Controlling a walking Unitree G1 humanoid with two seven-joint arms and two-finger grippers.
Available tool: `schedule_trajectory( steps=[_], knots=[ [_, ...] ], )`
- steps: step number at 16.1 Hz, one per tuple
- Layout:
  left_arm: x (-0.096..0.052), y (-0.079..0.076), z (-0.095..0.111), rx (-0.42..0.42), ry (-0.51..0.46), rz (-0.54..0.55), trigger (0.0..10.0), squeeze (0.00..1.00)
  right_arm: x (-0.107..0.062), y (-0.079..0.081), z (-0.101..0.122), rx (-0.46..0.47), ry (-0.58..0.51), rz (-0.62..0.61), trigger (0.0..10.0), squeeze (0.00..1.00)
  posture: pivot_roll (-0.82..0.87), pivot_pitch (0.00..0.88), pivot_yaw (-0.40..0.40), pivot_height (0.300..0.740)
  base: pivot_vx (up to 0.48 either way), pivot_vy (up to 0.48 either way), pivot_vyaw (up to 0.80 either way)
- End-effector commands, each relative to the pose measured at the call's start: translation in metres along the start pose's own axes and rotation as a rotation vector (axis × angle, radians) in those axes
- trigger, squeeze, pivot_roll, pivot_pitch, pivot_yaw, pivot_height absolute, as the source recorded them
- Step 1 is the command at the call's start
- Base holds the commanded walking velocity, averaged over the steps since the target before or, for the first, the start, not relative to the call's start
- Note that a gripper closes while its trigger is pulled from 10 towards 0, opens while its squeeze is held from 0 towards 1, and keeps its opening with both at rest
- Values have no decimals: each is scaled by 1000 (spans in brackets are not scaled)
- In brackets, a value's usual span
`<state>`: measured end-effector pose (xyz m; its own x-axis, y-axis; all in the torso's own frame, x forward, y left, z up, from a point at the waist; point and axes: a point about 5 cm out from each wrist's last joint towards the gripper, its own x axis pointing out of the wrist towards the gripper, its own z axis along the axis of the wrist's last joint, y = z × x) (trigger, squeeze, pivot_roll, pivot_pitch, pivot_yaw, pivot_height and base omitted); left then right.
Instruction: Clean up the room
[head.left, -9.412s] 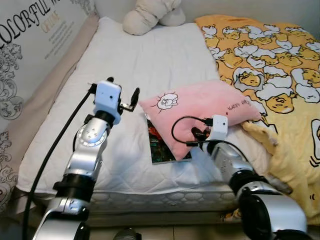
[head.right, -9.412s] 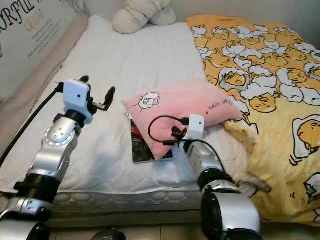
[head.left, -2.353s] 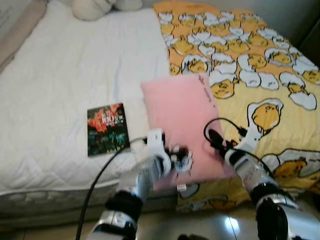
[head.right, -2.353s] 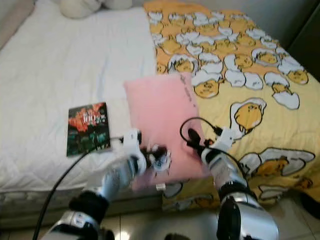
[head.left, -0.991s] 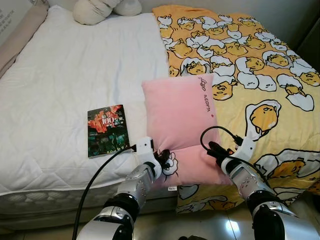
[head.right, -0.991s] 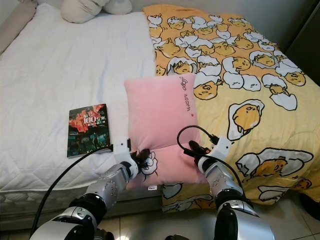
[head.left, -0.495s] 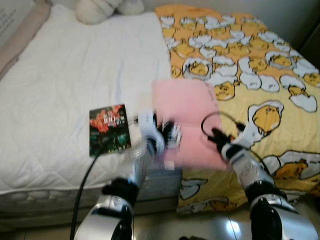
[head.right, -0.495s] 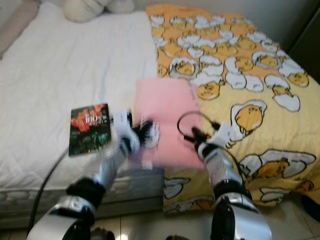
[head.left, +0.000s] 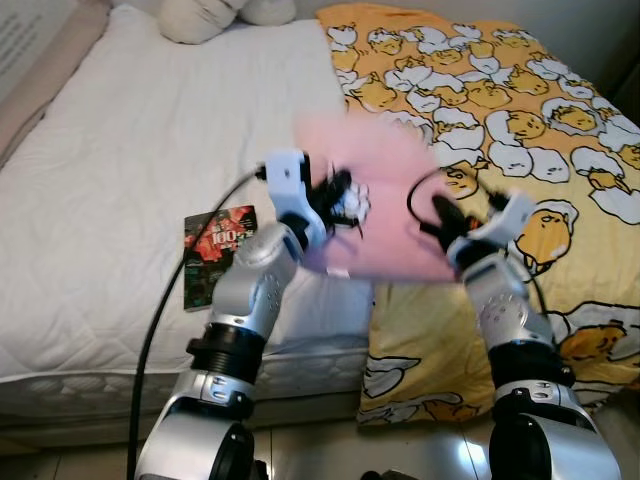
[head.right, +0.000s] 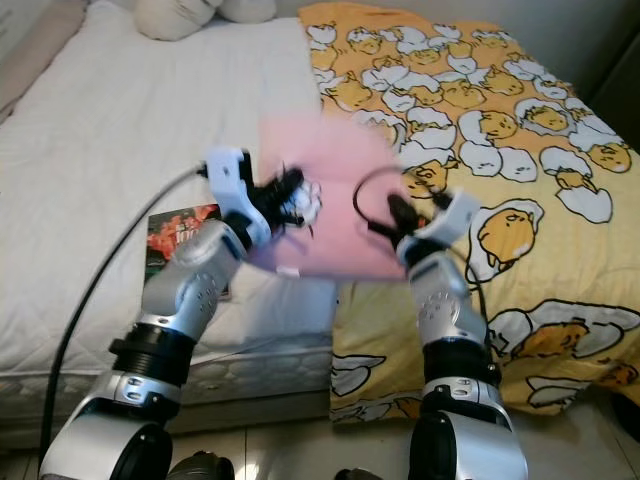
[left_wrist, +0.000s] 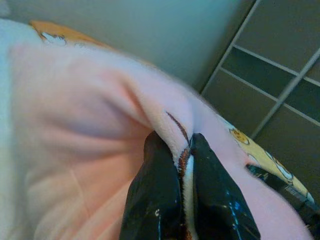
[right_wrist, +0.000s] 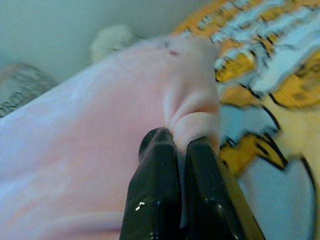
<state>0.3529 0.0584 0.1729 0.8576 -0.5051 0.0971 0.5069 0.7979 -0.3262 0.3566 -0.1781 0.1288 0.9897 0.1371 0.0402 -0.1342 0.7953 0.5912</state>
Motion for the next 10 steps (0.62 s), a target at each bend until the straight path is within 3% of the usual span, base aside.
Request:
schedule_trajectory(
  steps=[1, 2, 3, 5, 8, 10],
  knots=[
    [2, -3, 8, 30, -30, -9, 0, 0, 2, 7, 14, -45, -25, 28, 0, 0, 89, 0, -33, 740, 0, 0, 0],
    [1, -2, 9, 34, -33, 1, 0, 0, 2, 9, 17, -69, -25, 30, 0, 0, 88, 0, -33, 740, 0, 0, 0],
    [2, -1, 12, 37, -56, 18, 10000, 0, 3, 9, 16, -167, 5, 9, 10000, 0, 84, 0, -31, 740, 0, 0, 0],
    [4, 1, 16, 44, -83, 36, 10000, 0, 3, 10, 11, -235, 26, -7, 10000, 0, 79, 0, -24, 740, 0, 240, 0],
    [6, 1, 16, 70, -82, 54, 10000, 0, 4, 15, 7, -243, 26, 3, 10000, 0, 79, 0, -22, 740, 0, 480, 0],
    [6, -2, 14, 62, -79, 51, 10000, 0, 4, 17, 7, -257, 27, 7, 10000, 0, 80, 0, -22, 740, 0, 480, 431]
  ],
)
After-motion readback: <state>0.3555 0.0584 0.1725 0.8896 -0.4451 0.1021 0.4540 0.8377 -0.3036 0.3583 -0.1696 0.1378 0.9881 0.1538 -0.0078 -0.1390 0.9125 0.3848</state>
